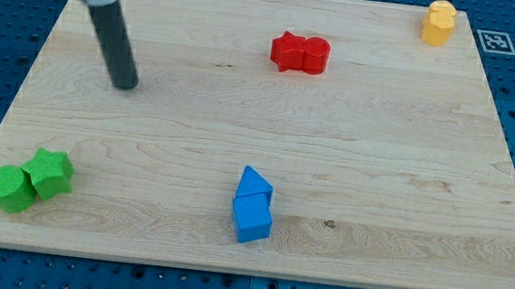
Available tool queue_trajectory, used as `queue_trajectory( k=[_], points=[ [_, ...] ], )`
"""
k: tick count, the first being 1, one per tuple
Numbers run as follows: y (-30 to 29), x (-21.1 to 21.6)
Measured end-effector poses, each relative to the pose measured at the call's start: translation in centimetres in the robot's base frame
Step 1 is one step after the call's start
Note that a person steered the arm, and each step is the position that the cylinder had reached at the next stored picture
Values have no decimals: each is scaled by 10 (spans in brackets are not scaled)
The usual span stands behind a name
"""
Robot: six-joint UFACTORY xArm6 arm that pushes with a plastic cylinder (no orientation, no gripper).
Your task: Push the red circle towards the bottom right corner
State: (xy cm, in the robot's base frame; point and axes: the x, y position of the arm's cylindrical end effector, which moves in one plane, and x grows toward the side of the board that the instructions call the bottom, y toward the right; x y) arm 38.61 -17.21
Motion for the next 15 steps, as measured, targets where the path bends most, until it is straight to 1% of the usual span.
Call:
queue_trajectory(
  k=[1, 2, 3, 4, 5, 6, 7, 8, 9, 13, 15],
  points=[
    [41, -71],
    [116, -133],
    [196, -143],
    [243, -129],
    [258, -99],
    [252, -87],
    [234, -87],
    [231, -72],
    [231, -39],
    [225, 22],
    [202, 52]
  ],
)
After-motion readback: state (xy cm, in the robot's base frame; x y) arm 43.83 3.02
